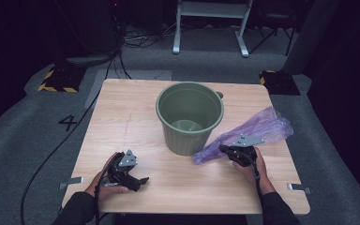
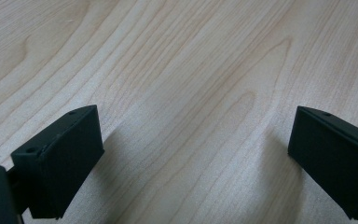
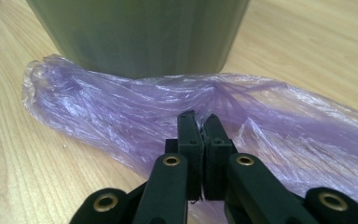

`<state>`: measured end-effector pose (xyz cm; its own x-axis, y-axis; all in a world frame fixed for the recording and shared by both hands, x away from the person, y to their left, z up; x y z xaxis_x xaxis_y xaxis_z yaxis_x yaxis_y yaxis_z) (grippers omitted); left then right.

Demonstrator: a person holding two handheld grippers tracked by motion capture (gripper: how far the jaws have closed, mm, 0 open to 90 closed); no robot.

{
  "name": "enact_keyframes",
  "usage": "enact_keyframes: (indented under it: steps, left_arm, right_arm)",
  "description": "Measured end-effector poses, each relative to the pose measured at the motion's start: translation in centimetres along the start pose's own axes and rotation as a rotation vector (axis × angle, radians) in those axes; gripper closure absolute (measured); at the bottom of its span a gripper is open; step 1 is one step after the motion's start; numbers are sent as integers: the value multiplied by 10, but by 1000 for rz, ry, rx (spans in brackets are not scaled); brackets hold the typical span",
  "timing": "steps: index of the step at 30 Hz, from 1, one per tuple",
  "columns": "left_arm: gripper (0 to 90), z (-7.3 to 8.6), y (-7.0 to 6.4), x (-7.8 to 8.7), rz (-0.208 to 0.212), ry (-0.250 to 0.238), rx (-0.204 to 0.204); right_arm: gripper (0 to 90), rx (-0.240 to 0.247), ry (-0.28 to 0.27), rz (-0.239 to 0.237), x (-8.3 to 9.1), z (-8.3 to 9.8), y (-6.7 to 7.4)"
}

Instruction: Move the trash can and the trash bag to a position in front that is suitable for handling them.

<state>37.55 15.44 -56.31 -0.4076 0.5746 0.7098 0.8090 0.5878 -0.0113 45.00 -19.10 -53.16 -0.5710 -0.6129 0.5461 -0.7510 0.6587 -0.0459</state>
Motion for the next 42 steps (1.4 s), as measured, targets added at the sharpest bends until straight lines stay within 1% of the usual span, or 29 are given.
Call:
enact_keyframes:
  steps: [9, 16, 22, 27, 34, 38, 42]
  left_arm:
    - [26, 0, 0, 0, 4, 1, -3]
    - [26, 0, 1, 0, 3, 0, -5]
    - [26, 0, 1, 0, 3, 1, -5]
    - [27, 0, 1, 0, 4, -1, -6]
    - [27, 0, 0, 0, 4, 0, -5]
    - [27, 0, 1, 0, 4, 0, -6]
    - [27, 0, 0, 0, 4, 0, -4]
  right_arm:
    - [895, -31, -65, 30, 15, -8, -10]
    - [897, -43, -119, 57, 26, -16, -19]
    - [898, -46, -156, 66, 34, -23, -21]
    - [899, -41, -179, 61, 37, -27, -22]
    - [899, -47, -232, 69, 49, -37, -23]
    - [899, -49, -249, 77, 55, -40, -24]
    - [899, -55, -254, 94, 57, -41, -27]
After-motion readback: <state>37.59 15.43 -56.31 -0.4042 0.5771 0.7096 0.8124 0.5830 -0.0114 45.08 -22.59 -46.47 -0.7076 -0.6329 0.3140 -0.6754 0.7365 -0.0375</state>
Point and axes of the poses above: each handheld gripper's, and its own axes: x roughly backward along the jaws, z roughly out of its underside, y roughly to its left, the point moved 8 cm from there along -x, roughly forward along the jaws, and after that the axes turned 1 degree about -y, right-handed, at the moved point
